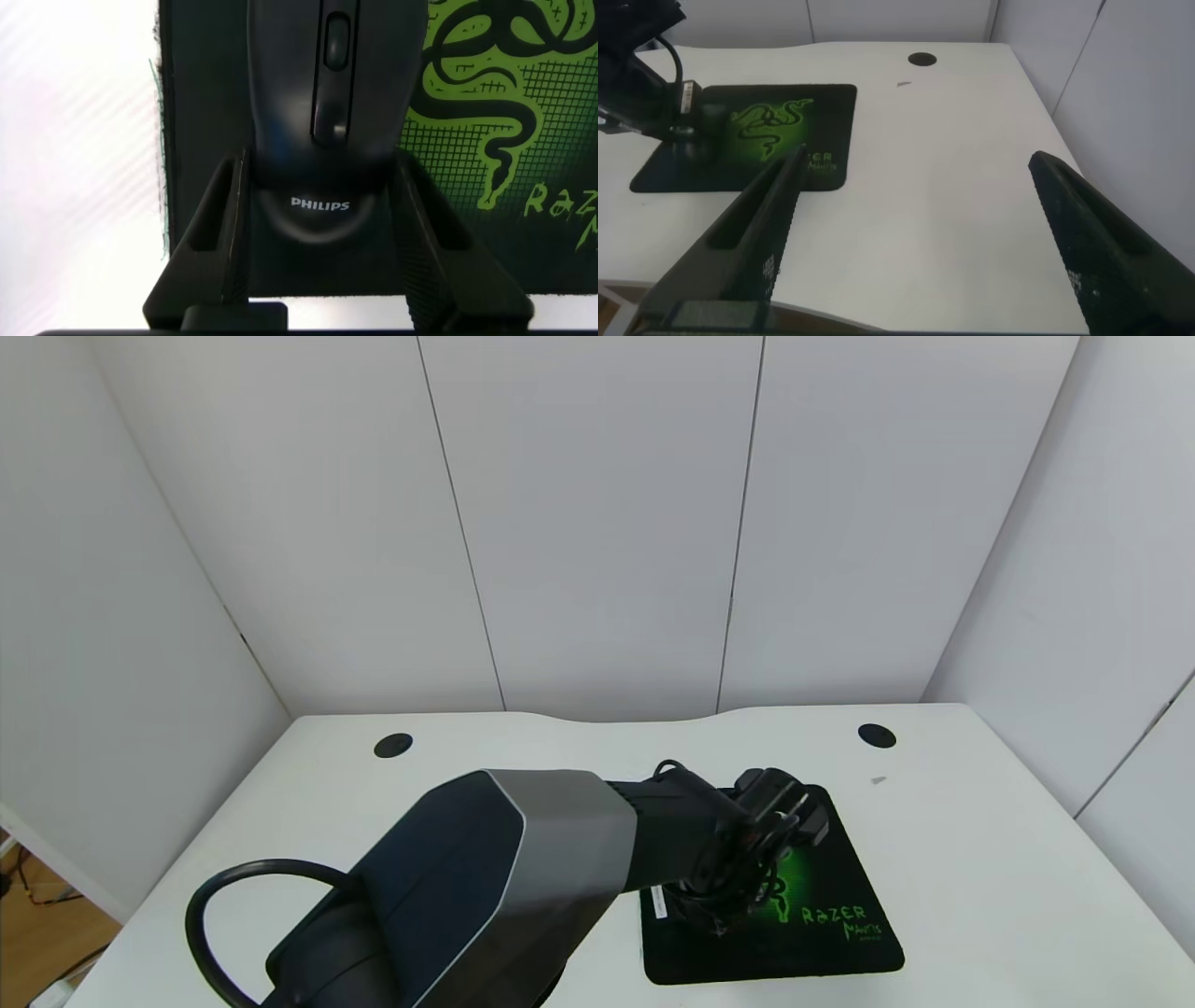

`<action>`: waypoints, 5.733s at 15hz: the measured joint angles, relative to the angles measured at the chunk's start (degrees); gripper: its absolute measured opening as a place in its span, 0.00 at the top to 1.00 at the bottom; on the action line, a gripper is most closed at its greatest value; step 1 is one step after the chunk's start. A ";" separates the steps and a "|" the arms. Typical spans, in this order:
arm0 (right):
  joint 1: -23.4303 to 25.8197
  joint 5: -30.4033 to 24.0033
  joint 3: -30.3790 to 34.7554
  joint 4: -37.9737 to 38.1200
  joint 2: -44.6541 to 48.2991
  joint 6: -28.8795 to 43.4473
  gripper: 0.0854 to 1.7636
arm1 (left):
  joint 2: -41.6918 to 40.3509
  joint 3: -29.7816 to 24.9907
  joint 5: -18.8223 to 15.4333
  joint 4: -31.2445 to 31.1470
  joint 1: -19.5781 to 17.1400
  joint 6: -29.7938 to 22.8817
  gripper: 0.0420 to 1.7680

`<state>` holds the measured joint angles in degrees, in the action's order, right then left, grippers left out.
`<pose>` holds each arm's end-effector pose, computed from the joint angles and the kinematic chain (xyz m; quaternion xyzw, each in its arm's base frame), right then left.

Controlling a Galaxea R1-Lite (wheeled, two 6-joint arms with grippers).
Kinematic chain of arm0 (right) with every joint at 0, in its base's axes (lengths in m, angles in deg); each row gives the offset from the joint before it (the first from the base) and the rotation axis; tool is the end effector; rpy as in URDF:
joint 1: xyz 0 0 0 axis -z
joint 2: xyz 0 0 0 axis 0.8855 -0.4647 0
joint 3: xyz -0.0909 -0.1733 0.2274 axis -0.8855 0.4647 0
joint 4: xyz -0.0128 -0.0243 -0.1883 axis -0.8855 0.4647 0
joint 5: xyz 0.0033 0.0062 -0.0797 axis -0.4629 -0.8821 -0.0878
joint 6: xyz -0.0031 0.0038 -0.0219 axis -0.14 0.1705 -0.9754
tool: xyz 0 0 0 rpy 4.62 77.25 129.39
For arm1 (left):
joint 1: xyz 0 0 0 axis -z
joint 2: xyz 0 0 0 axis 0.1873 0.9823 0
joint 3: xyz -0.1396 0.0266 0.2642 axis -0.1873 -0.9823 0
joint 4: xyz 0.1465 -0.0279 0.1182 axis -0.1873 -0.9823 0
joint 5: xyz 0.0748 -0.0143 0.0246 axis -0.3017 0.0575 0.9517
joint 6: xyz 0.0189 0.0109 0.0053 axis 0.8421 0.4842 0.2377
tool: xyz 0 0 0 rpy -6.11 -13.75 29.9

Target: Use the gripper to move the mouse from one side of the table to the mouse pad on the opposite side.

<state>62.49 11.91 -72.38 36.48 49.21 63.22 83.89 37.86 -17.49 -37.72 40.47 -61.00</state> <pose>-0.0228 -0.0001 0.0759 0.0112 -0.0013 -0.0032 0.9999 0.3052 -0.3672 0.0521 -0.0920 0.4859 0.0148 0.8690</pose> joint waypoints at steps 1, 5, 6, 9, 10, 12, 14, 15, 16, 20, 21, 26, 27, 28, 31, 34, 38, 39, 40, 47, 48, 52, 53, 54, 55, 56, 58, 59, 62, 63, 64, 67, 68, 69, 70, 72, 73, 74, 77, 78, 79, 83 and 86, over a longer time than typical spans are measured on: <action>0.00 0.00 0.00 0.00 0.00 -0.02 0.03 | 0.15 0.00 0.50 0.09 0.06 0.05 0.50; 0.00 0.00 0.00 -0.02 0.00 -0.02 0.03 | 0.55 0.00 2.13 0.20 0.09 0.10 0.50; 0.00 -0.02 0.00 -0.02 0.00 0.00 0.03 | 0.57 0.00 2.60 0.11 0.11 0.16 0.50; 0.00 0.00 0.00 -0.02 0.00 -0.02 0.03 | 0.57 0.00 2.99 -0.13 0.39 0.51 0.39; 0.00 0.00 0.00 0.00 0.00 -0.05 0.03 | 0.59 -0.02 3.34 0.00 0.55 0.56 0.35; 0.00 0.00 0.00 -0.02 0.00 -0.05 0.03 | 0.55 -0.02 3.56 0.06 0.66 0.62 0.28; 0.00 0.00 0.00 -0.02 0.00 -0.02 0.03 | 0.44 0.00 4.00 0.09 0.66 0.71 0.22; 0.00 0.00 0.00 -0.02 0.00 -0.02 0.03 | 0.33 0.00 4.16 0.11 0.69 0.78 0.20; 0.00 -0.02 0.00 -0.02 0.00 0.00 0.03 | 0.20 0.00 4.16 0.04 0.69 0.82 0.18; 0.00 -0.02 0.00 -0.02 0.00 0.00 0.03 | -0.06 -0.02 4.27 0.00 0.67 0.82 0.12; 0.00 0.00 0.00 -0.02 0.00 -0.02 0.03 | -0.13 0.00 4.29 0.00 0.67 0.84 0.11; 0.00 0.00 0.00 0.00 0.00 -0.02 0.03 | -0.59 0.00 4.35 -0.51 0.59 1.04 0.07; 0.00 0.00 0.00 -0.02 0.00 -0.02 0.03 | -1.18 0.00 4.49 -0.93 0.24 1.30 0.07; 0.00 0.00 0.00 -0.02 0.00 -0.05 0.03 | -1.95 0.00 4.92 -2.18 -0.41 1.72 0.06; 0.00 -0.02 0.00 0.00 0.00 0.00 0.03 | -4.99 -0.27 6.44 -4.33 -4.46 3.30 0.05; 0.00 0.00 0.00 0.00 0.00 -0.02 0.03 | -9.37 -1.40 5.91 -4.29 -10.75 7.22 0.04; 0.00 -0.02 0.00 0.00 0.00 0.00 0.03 | -15.24 -3.22 2.66 -2.29 -20.04 13.54 0.04; 0.00 0.00 0.00 -0.02 0.00 0.02 0.03 | -16.81 -5.10 2.13 0.74 -22.46 15.19 0.04; 0.00 0.00 0.00 -0.02 0.00 -0.05 0.03 | -18.30 -7.66 1.56 4.46 -24.50 16.69 0.04; 0.00 -0.02 0.00 -0.02 0.00 -0.02 0.03 | -32.20 -37.02 -6.99 33.76 -41.13 32.51 0.03; 0.00 0.00 0.00 -0.02 0.00 -0.02 0.03 | -34.89 -40.83 -8.79 36.40 -43.69 34.56 0.03; 0.00 -0.02 0.00 -0.02 0.00 -0.05 0.03 | -45.13 -51.63 -15.87 42.47 -51.51 40.58 0.03; 0.00 -0.02 0.00 -0.02 0.00 -0.05 0.03 | -47.69 -53.77 -17.80 43.35 -53.05 41.90 0.03; 0.00 -0.02 0.00 -0.02 0.00 -0.05 0.03 | -50.47 -56.03 -19.87 43.95 -54.65 43.30 0.03; 0.00 -0.02 0.00 -0.02 0.00 -0.05 0.03 | -53.09 -58.02 -21.71 44.41 -55.99 44.64 0.03; 0.00 -0.02 0.00 0.00 0.00 -0.05 0.03 | -55.71 -60.14 -23.37 44.56 -57.06 45.85 0.03; 0.00 0.00 0.00 0.00 0.00 0.00 0.03 | -61.17 -64.13 -25.69 44.80 -58.34 47.84 0.03; 0.00 0.00 0.00 -0.02 0.00 0.00 0.03 | -63.87 -65.84 -26.82 44.80 -58.61 48.52 0.03; 0.00 0.00 0.00 -0.02 0.00 -0.02 0.03 | -73.13 -71.41 -30.21 44.69 -58.87 50.58 0.03; 0.00 0.00 0.00 -0.02 0.00 0.00 0.03 | -76.22 -73.29 -30.78 44.54 -58.81 51.20 0.03; 0.00 0.00 0.00 -0.02 0.00 0.00 0.03 | -79.28 -74.97 -31.16 44.30 -58.72 51.61 0.03; 0.00 -0.02 0.00 -0.02 0.00 0.00 0.03 | -88.50 -79.46 -31.52 43.81 -58.48 53.18 0.03; 0.00 -0.02 0.00 0.00 0.00 0.00 0.03 | -91.34 -80.70 -31.57 43.73 -58.43 54.11 0.03; 0.00 -0.02 0.00 0.00 0.00 0.00 0.03 | -94.32 -81.81 -31.73 43.64 -58.37 54.80 0.03; 0.00 0.00 0.00 -0.02 0.00 -0.02 0.03 | -97.02 -82.66 -32.26 43.54 -58.31 55.20 0.03; 0.00 0.00 0.00 -0.02 0.00 -0.02 0.03 | -102.54 -83.93 -34.74 41.95 -58.22 55.50 0.03; 0.00 0.00 0.00 0.00 0.00 0.00 0.03 | -105.13 -84.29 -36.50 40.23 -58.15 55.53 0.03; 0.00 -0.02 0.00 -0.02 0.00 -0.02 0.03 | -107.67 -84.48 -37.92 38.64 -58.12 55.50 0.03; 0.00 0.02 0.00 -0.02 0.00 0.16 0.03 | -114.95 -84.96 -39.44 36.58 -57.93 54.98 0.03; 0.00 -0.02 0.00 -0.02 0.00 0.05 0.03 | -117.54 -85.14 -39.49 35.71 -57.48 54.87 0.03; 0.00 -0.02 0.00 -0.02 0.00 -0.05 0.03 | -119.93 -85.16 -39.46 34.40 -56.60 54.87 0.03; 0.00 0.00 0.00 0.00 0.00 -0.05 0.03 | -128.23 -85.05 -38.53 30.83 -52.94 55.11 0.03; 0.00 0.00 0.00 -0.02 0.00 -0.02 0.03 | -133.55 -86.30 -36.01 31.50 -52.38 55.24 0.03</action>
<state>62.49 11.91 -72.38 36.45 49.21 63.20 -49.66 -48.43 -53.50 -6.22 -11.92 -5.76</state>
